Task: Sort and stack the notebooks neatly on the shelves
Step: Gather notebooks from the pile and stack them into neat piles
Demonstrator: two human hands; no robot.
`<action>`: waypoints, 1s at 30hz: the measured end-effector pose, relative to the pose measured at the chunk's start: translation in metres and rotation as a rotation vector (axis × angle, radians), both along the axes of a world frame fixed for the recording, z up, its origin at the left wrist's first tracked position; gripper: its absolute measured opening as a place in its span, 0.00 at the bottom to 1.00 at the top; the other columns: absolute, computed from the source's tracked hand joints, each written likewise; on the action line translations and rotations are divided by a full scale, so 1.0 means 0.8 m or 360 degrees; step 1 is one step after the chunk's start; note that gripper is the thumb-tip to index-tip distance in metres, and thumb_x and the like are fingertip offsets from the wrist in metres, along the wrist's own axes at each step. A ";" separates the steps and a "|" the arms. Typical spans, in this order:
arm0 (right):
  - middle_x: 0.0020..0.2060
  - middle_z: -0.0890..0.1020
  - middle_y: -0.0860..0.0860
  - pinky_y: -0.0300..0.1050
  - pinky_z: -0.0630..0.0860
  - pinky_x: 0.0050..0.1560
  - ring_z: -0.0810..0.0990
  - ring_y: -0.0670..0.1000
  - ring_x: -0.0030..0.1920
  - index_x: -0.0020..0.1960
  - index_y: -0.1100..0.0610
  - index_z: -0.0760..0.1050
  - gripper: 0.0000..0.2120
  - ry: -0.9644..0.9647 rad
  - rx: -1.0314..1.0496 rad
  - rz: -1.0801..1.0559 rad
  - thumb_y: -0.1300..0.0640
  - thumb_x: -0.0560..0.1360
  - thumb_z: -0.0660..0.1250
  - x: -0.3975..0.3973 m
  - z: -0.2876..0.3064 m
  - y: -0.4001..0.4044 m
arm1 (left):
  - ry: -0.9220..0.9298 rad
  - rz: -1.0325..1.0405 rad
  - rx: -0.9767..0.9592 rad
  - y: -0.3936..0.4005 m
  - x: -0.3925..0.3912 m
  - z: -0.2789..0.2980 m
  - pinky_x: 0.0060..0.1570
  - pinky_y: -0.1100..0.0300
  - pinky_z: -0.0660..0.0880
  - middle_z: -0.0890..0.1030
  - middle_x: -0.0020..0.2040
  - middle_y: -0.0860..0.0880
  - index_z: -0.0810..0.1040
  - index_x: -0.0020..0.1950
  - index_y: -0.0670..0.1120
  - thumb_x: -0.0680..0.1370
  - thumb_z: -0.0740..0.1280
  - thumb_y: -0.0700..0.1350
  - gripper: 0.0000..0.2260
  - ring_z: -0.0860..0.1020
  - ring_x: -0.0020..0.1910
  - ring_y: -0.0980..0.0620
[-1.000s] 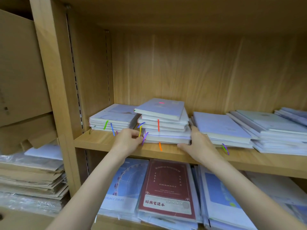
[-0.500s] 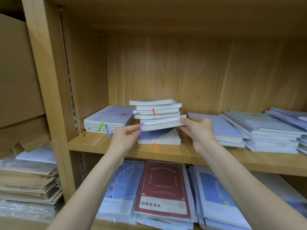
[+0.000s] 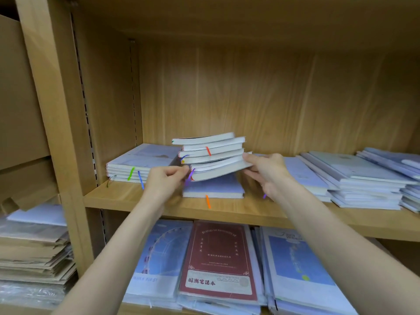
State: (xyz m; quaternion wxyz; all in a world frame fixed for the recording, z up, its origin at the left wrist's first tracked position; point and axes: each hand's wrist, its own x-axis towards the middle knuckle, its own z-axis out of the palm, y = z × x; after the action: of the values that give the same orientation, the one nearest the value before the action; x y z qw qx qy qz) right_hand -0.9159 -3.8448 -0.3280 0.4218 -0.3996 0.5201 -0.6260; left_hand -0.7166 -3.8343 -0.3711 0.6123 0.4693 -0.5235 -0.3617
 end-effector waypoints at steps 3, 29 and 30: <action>0.58 0.77 0.62 0.45 0.78 0.49 0.80 0.54 0.46 0.66 0.68 0.66 0.23 -0.0308 0.0071 0.0064 0.69 0.73 0.68 0.012 -0.013 -0.003 | -0.0051 -0.0038 0.0192 -0.013 -0.003 -0.001 0.54 0.58 0.76 0.84 0.39 0.43 0.83 0.39 0.41 0.73 0.72 0.44 0.07 0.82 0.42 0.49; 0.48 0.79 0.64 0.43 0.76 0.21 0.82 0.55 0.30 0.59 0.67 0.71 0.16 -0.0416 -0.0203 -0.0339 0.75 0.72 0.58 -0.143 0.089 0.038 | -0.1401 0.0425 0.0221 0.018 -0.040 -0.005 0.51 0.56 0.68 0.79 0.55 0.39 0.79 0.54 0.40 0.76 0.63 0.42 0.10 0.74 0.57 0.41; 0.46 0.78 0.63 0.42 0.75 0.20 0.81 0.54 0.27 0.57 0.65 0.71 0.14 -0.0446 -0.0253 -0.0344 0.74 0.74 0.57 -0.150 0.096 0.044 | -0.1463 0.0464 0.0168 0.028 -0.046 -0.008 0.51 0.56 0.68 0.79 0.55 0.38 0.79 0.55 0.41 0.76 0.63 0.42 0.11 0.74 0.58 0.40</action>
State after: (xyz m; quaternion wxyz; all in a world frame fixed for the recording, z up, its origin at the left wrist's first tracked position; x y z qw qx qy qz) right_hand -1.0361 -3.8095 -0.2512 0.3875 -0.2825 0.4450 -0.7563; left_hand -0.7537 -3.8123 -0.3773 0.3372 0.6794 -0.6494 -0.0536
